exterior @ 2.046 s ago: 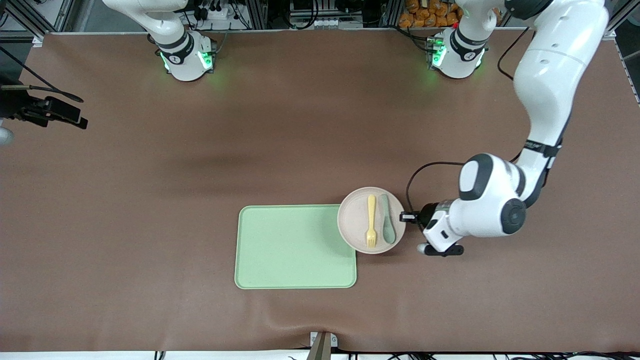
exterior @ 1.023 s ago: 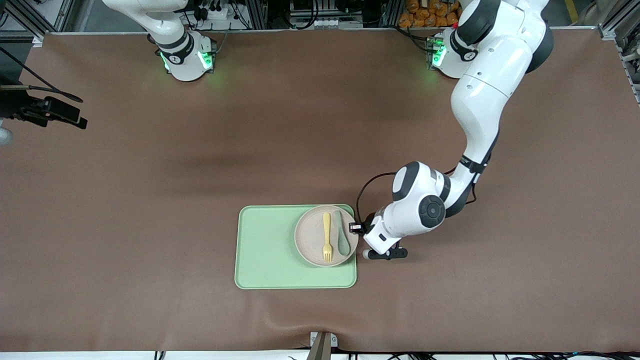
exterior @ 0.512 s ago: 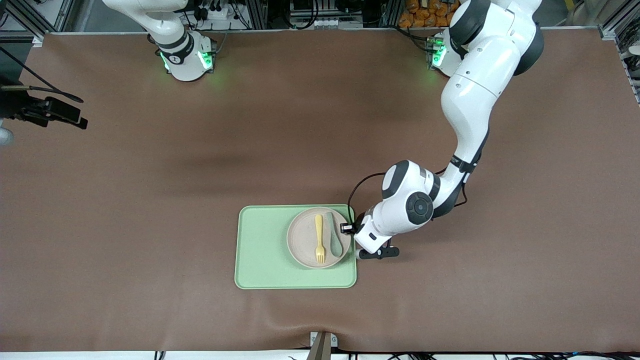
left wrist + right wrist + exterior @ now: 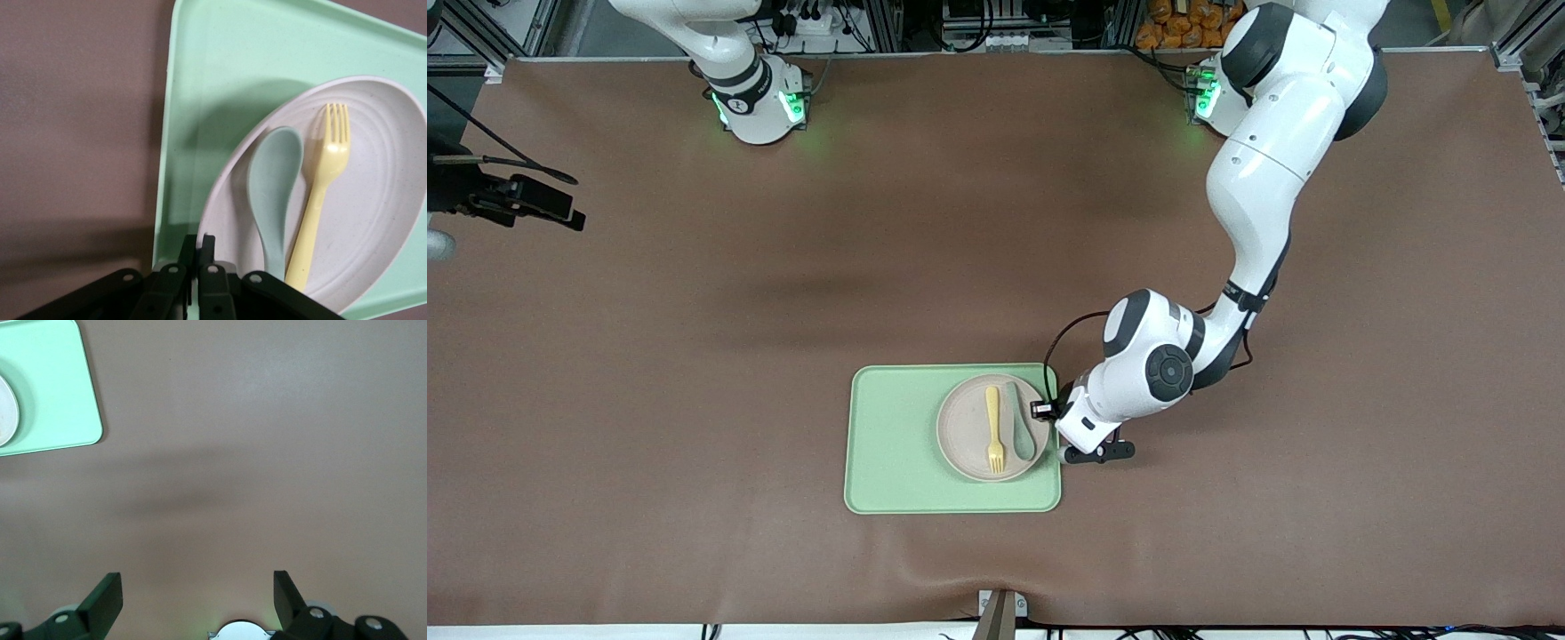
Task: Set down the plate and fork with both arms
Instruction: 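Open the left gripper and lift it away from the plate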
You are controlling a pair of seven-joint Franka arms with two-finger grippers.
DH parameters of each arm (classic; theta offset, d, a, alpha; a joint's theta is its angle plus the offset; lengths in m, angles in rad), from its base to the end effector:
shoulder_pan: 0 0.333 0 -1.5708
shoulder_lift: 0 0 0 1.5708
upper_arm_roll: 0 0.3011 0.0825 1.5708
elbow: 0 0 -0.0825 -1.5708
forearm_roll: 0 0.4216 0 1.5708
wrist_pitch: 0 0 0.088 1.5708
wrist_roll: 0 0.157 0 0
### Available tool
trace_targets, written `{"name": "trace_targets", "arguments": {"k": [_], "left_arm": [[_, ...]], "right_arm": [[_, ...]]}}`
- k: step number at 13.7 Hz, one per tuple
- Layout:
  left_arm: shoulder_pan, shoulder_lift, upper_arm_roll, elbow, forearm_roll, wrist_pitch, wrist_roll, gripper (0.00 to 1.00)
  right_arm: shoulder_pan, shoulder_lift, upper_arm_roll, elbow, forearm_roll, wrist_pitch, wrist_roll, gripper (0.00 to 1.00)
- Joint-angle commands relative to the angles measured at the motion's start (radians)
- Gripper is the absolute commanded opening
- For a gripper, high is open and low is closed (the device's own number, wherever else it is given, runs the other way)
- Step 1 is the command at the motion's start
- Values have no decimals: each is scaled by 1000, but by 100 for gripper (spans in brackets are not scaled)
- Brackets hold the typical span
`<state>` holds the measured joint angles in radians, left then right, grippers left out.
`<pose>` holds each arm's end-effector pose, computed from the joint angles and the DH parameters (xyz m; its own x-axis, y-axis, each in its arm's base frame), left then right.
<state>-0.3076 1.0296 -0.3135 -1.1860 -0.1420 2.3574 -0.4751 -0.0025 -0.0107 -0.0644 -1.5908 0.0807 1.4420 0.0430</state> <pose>0.6834 -0.4249 0.1151 0.9927 0.1050 -0.0588 0.1196 -0.9136 0.3887 0.5668 -0.0246 0.5465 0.9852 -0.0985 -0.1406 -0.1098 -0.9911 -0.0753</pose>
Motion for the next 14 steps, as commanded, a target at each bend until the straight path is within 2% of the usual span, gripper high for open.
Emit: {"name": "trace_targets", "arguments": {"k": [1,4,5,6,8,11,14], "left_arm": [[-16,20,10,34,13,0,-31,0],[-24,17,10,31,15,0,-30,0],[-22,14,11,31,18,0,-20,52],[-24,7,11,31,21,-1,-17,100],[-24,-12,8,29,19,-15,-30,100],[-28,-77,10,22,25,-120,-31,100],[-5,-190,19,13,60,-359,-30,100]], "right_arm": [[-5,-5,2,-5,14,-3,6,100],[-7,-5,2,-5,14,-3,6,100],[-7,-5,2,-5,14,-3,6,100],[-7,-5,2,-5,14,-3,6,100],[-7,-5,2,-5,14,-3,9,100],[-4,-3,2,-5,14,-3,9,100],[1,-2,3,-5,17,0,11,100]]}}
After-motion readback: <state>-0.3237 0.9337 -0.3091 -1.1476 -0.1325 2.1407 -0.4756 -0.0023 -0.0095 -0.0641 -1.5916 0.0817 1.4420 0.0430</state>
